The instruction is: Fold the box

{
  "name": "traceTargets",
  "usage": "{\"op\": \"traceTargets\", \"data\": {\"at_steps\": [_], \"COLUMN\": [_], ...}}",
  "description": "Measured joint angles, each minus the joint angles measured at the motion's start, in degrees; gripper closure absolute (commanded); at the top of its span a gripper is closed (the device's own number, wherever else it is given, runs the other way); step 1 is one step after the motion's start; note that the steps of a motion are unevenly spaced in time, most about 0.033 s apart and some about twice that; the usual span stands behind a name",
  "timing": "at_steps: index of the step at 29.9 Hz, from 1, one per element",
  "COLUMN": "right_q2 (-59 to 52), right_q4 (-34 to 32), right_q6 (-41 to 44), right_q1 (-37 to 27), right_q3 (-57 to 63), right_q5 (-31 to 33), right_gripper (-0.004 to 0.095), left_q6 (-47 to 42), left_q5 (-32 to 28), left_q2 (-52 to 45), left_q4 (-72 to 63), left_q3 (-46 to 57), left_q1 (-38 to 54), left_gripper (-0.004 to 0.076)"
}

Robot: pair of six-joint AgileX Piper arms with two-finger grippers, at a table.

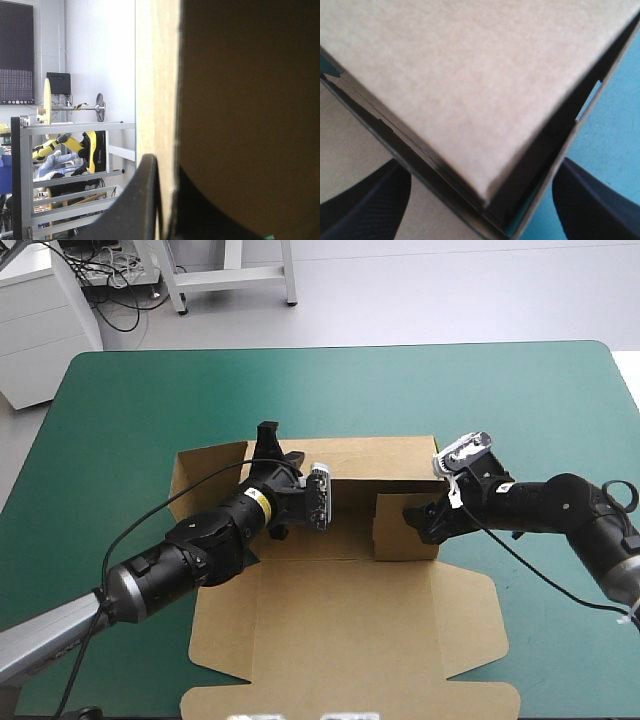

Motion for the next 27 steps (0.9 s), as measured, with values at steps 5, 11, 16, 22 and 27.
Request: {"op": "traceTargets", "data": {"at_steps": [5,11,16,22,27], "right_q2": [0.60,0.66,0.66,0.57,0.57], "right_q4": [-2.21,-4.10,-6.30,-6.50,-6.52], "right_q6": [0.36,1.91,2.62,3.54,5.09], "right_q1": [2.74,3.65,3.60,3.23,3.17], "right_q3": [0.00,0.00,0.00,0.00,-0.05], "right_q5": [-5.08,-7.30,-7.43,-7.13,-7.30], "right_gripper": [0.0215,0.0509,0.0733,0.0929,0.0929], "left_q6": [0.39,0.39,0.46,0.34,0.15], "left_q5": [0.08,0.23,0.54,0.54,0.54], "left_q2": [0.44,0.51,0.51,0.62,0.45], "left_q4": [0.00,0.00,-0.07,-0.07,-0.41], "left_q3": [-0.06,-0.10,-0.10,-0.10,-0.17], "left_q1": [0.00,0.00,0.00,0.00,0.00], "left_gripper": [0.0755,0.0755,0.0755,0.0755,0.0639]}}
